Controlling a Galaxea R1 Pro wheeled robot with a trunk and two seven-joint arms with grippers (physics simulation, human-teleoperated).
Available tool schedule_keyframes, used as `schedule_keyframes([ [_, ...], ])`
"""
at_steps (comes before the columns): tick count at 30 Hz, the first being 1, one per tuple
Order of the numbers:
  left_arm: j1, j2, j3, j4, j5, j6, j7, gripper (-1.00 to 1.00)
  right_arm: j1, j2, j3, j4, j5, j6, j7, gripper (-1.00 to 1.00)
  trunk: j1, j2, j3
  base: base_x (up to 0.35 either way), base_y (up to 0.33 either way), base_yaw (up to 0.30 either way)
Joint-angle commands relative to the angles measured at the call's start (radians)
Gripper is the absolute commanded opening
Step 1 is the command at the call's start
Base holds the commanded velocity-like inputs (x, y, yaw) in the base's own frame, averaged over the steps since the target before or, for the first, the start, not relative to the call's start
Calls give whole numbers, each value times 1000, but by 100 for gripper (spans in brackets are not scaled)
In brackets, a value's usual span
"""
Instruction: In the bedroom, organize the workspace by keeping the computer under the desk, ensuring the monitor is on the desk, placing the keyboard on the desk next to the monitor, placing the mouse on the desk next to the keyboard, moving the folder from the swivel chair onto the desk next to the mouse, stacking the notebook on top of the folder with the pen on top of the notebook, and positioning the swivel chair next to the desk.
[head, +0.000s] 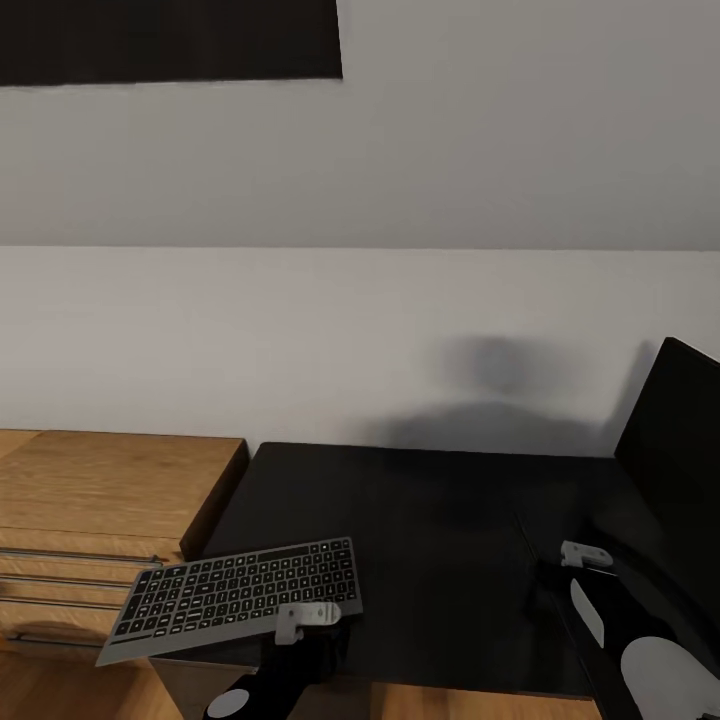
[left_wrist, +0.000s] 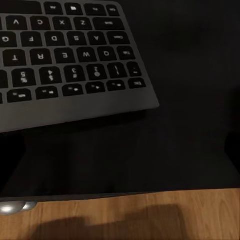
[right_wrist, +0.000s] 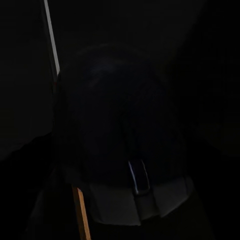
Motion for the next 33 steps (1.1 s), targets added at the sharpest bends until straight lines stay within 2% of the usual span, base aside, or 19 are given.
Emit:
schedule_keyframes([
  [1,0,0,-1,-1,11,3,9,100,0,1,-4,-2,1,5,1,-100,0,-1,-1,0,0,0],
  [19,0,0,-1,-1,11,3,9,100,0,1,-4,-8,1,3,3,-100,0,-1,-1,0,0,0],
  [20,0,1,-5,-1,11,4,9,100,0,5,-4,-35,0,-51,4,-100,0,-1,-1,0,0,0],
  [21,0,1,-5,-1,11,5,9,100,0,5,-4,-39,0,-59,4,-100,0,-1,-1,0,0,0],
  [33,0,1,-5,0,11,5,9,100,0,7,-4,-46,-1,-74,4,-100,0,-1,-1,0,0,0],
])
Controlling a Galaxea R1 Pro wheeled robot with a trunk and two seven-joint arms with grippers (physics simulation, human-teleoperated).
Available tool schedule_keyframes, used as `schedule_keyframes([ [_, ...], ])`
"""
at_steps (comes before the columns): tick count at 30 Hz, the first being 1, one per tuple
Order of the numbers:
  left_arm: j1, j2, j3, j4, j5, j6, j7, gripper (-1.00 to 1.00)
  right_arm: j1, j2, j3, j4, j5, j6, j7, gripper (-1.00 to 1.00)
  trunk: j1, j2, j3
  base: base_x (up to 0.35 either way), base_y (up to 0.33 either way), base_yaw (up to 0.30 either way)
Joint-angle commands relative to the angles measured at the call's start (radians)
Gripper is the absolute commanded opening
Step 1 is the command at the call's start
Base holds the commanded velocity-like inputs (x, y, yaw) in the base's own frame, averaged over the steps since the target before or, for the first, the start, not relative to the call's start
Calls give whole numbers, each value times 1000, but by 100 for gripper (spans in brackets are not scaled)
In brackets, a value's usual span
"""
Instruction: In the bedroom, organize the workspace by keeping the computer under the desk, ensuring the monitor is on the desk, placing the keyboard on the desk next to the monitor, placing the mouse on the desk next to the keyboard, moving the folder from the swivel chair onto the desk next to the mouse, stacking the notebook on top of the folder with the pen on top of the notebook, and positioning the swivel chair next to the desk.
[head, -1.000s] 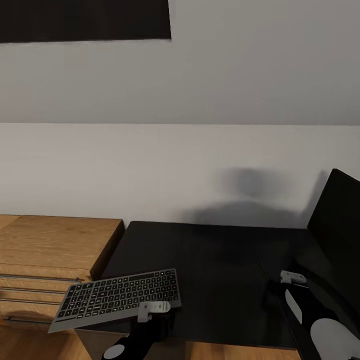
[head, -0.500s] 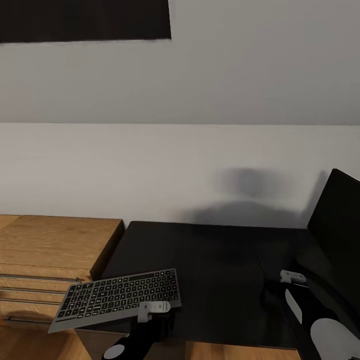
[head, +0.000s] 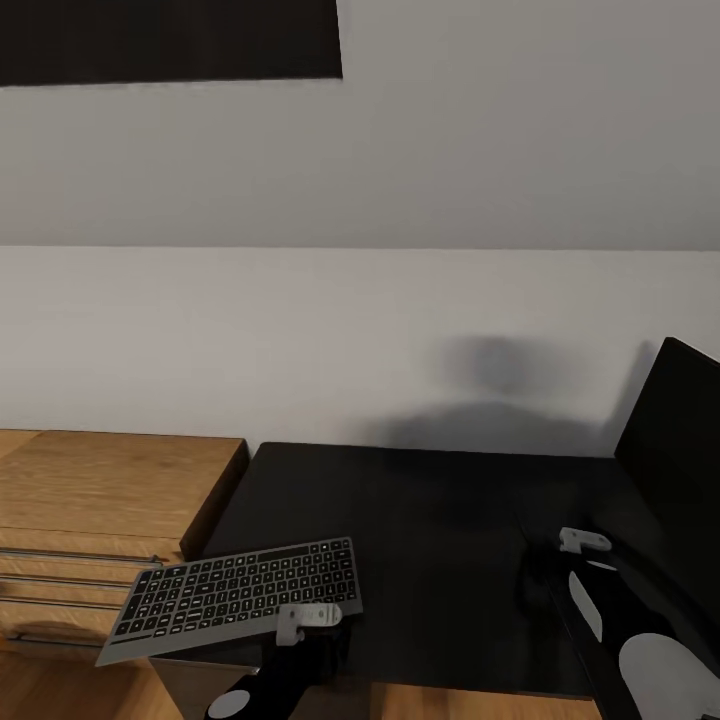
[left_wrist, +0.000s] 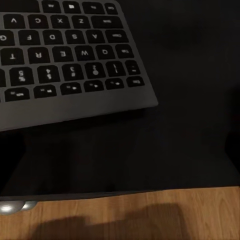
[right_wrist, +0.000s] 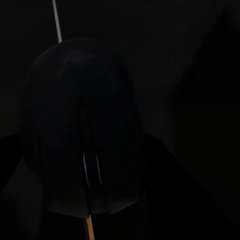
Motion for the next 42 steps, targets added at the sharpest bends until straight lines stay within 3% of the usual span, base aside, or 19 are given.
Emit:
schedule_keyframes([
  [1,0,0,-1,-1,11,3,9,100,0,1,-4,-2,1,6,1,-100,0,-1,-1,0,0,0],
  [8,0,0,-1,-1,11,3,9,100,0,6,7,-1,0,6,1,-100,0,-1,-1,0,0,0],
  [11,0,0,-2,-1,11,3,9,100,0,18,57,-1,0,6,1,-100,0,-1,-1,0,0,0],
  [15,0,0,-2,-1,11,4,8,100,0,41,154,1,0,6,0,-100,0,-1,-1,0,0,0],
  [19,0,0,-3,-1,11,4,8,100,1,54,189,1,-1,6,0,-100,0,-1,-1,0,0,0],
  [22,0,1,-6,0,12,5,8,100,1,59,195,3,-3,6,1,-100,0,-1,-1,0,0,0],
  [29,0,1,-29,5,12,3,9,100,1,110,197,38,-2,6,34,-100,0,-1,-1,0,0,0],
  [33,1,1,-35,6,11,2,7,100,1,116,197,44,0,6,115,-100,0,-1,-1,-14,0,0],
  [42,1,2,-40,6,11,3,8,100,1,117,197,46,1,6,135,-100,0,-1,-1,-150,0,0],
])
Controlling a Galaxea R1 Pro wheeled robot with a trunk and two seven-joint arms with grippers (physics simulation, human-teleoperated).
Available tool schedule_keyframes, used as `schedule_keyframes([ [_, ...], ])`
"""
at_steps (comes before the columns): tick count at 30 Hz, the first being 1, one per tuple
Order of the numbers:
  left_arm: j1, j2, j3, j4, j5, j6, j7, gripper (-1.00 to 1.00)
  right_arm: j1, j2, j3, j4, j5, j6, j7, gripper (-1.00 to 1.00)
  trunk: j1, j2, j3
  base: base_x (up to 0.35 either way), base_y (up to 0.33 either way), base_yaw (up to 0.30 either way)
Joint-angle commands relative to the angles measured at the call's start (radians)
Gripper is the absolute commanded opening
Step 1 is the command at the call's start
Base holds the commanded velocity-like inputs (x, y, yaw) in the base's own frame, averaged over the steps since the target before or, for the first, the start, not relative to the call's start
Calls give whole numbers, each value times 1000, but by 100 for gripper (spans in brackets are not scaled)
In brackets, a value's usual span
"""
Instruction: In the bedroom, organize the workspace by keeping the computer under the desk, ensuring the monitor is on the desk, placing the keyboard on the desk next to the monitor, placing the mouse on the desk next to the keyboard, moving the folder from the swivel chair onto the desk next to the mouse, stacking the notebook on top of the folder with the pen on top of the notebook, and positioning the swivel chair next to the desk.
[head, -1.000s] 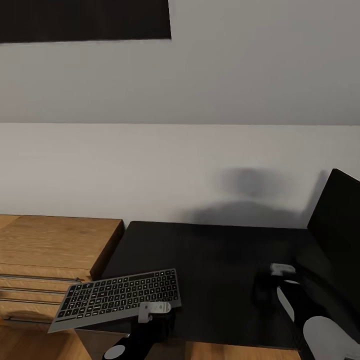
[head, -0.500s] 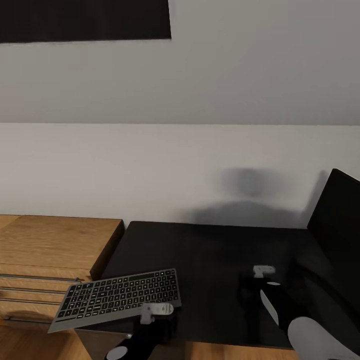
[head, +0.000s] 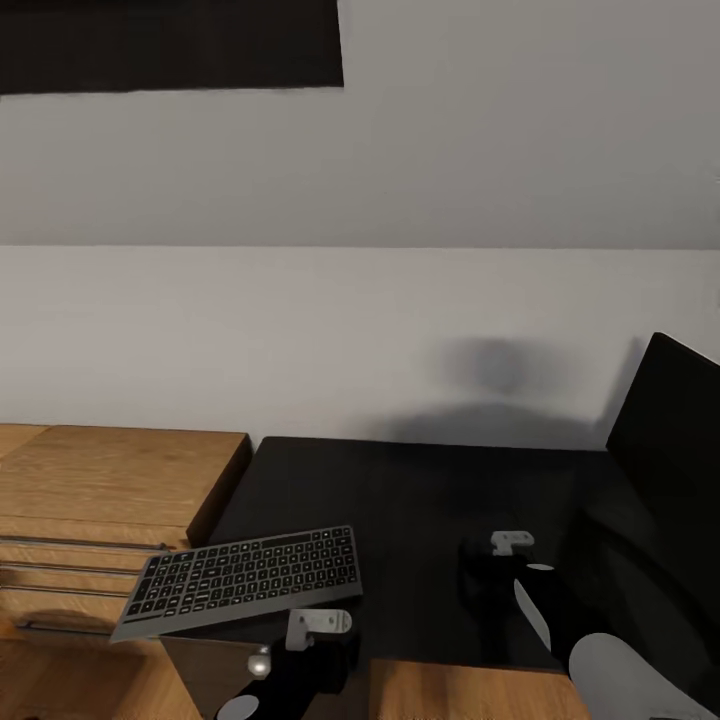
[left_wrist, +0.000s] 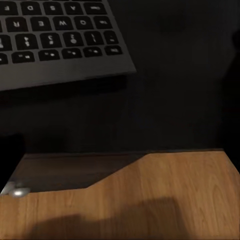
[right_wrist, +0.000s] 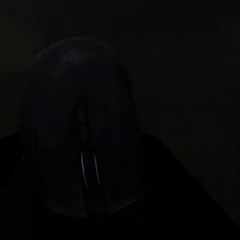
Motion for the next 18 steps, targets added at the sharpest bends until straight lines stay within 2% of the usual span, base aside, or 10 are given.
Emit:
schedule_keyframes([
  [1,0,0,-1,-2,10,3,9,100,0,0,-6,16,5,6,6,-100,0,-1,-1,-25,0,0],
  [5,0,1,-6,-2,10,2,9,100,0,0,-6,16,5,6,5,-100,0,-1,-1,-11,81,0],
  [11,0,1,-11,-2,10,2,9,100,0,0,-6,16,5,6,5,-100,0,-1,-1,-1,254,0],
  [18,1,2,-14,-2,10,2,10,100,0,1,-6,16,5,5,5,-100,0,-1,-1,-3,77,0],
])
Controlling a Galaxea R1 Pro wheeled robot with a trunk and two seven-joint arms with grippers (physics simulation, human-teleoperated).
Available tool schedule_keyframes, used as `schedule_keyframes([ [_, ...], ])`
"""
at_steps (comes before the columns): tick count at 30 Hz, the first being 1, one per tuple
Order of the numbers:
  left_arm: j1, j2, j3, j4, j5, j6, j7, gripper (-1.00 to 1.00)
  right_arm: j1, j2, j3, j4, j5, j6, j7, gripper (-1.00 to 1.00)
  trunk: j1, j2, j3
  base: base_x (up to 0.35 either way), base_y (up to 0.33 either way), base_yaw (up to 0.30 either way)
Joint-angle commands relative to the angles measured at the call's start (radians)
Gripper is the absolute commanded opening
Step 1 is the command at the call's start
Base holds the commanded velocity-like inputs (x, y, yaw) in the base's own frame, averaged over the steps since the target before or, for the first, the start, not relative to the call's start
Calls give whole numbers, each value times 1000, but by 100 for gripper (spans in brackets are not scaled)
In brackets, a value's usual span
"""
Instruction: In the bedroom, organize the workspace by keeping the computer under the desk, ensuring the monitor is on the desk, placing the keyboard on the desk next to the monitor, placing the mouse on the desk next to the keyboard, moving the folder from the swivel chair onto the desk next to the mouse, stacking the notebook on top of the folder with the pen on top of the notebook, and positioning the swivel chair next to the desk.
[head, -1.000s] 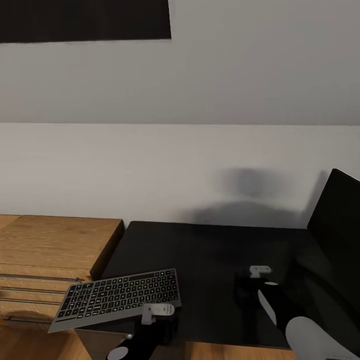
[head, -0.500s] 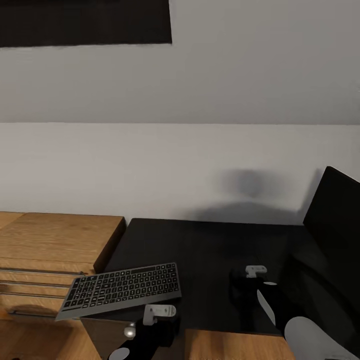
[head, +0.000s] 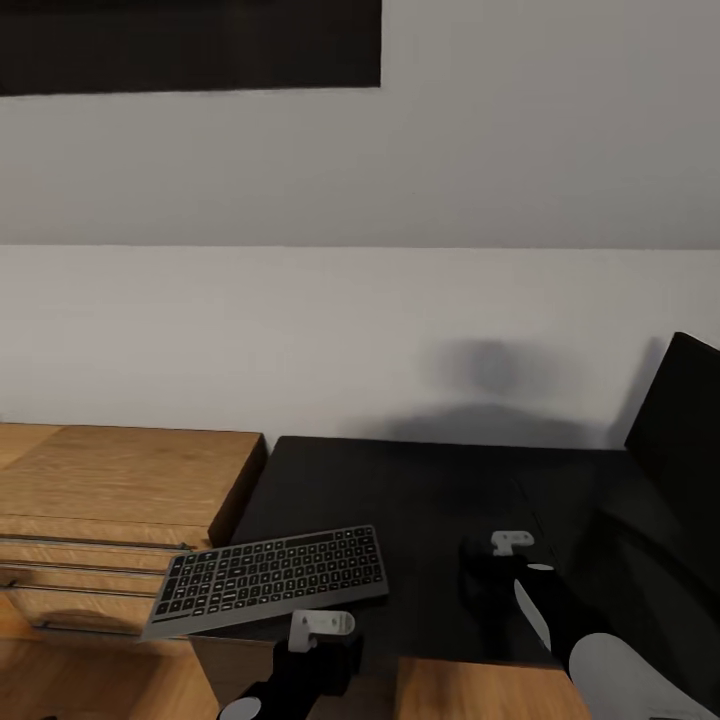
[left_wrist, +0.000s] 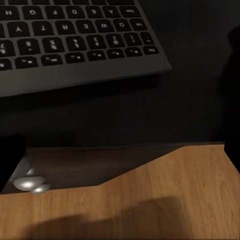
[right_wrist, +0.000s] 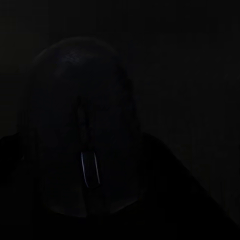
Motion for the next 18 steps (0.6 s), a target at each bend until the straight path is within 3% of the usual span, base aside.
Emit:
schedule_keyframes([
  [1,0,0,-1,-1,11,3,9,100,1,2,-4,15,-3,7,7,-100,0,-1,-1,-63,207,0],
  [18,0,0,-2,-1,11,3,9,100,1,8,-1,29,-2,-11,7,-100,0,-1,-1,-12,122,0],
])
